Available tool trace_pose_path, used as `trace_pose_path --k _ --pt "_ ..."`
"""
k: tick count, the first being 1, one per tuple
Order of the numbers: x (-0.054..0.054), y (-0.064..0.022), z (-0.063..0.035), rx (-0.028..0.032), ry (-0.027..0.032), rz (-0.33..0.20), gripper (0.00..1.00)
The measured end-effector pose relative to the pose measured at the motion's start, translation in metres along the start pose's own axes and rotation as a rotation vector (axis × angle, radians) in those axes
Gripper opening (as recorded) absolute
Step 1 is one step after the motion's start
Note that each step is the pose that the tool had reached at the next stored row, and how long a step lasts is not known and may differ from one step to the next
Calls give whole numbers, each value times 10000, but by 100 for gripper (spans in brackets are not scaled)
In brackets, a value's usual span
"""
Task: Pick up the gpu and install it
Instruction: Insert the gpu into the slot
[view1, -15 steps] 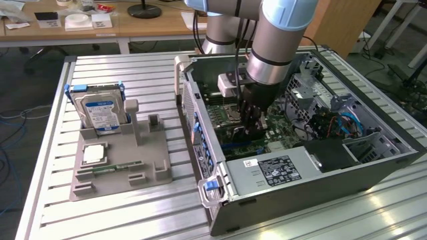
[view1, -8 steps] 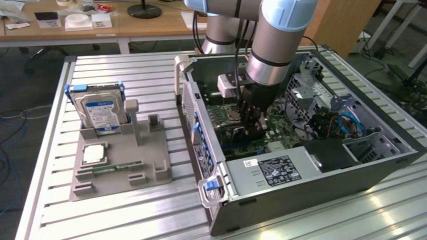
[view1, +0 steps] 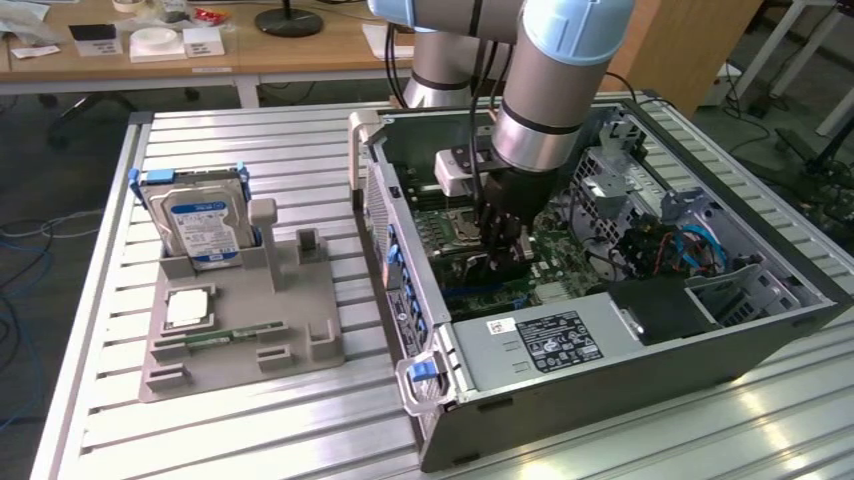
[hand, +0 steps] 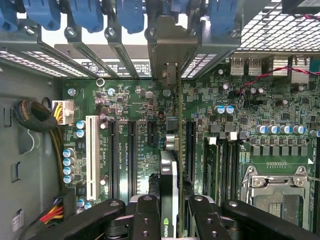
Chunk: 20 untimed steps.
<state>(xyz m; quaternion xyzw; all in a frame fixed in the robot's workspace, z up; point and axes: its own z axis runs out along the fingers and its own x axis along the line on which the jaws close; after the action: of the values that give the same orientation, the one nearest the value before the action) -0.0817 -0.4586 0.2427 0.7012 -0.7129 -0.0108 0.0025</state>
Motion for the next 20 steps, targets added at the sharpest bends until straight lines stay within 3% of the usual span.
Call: trace_pose_path --k 4,12,20 --pt "-2 -1 -13 6 -9 0 27" --pt "2 0 -26 0 30 1 27" --pt "3 0 13 0 30 1 27"
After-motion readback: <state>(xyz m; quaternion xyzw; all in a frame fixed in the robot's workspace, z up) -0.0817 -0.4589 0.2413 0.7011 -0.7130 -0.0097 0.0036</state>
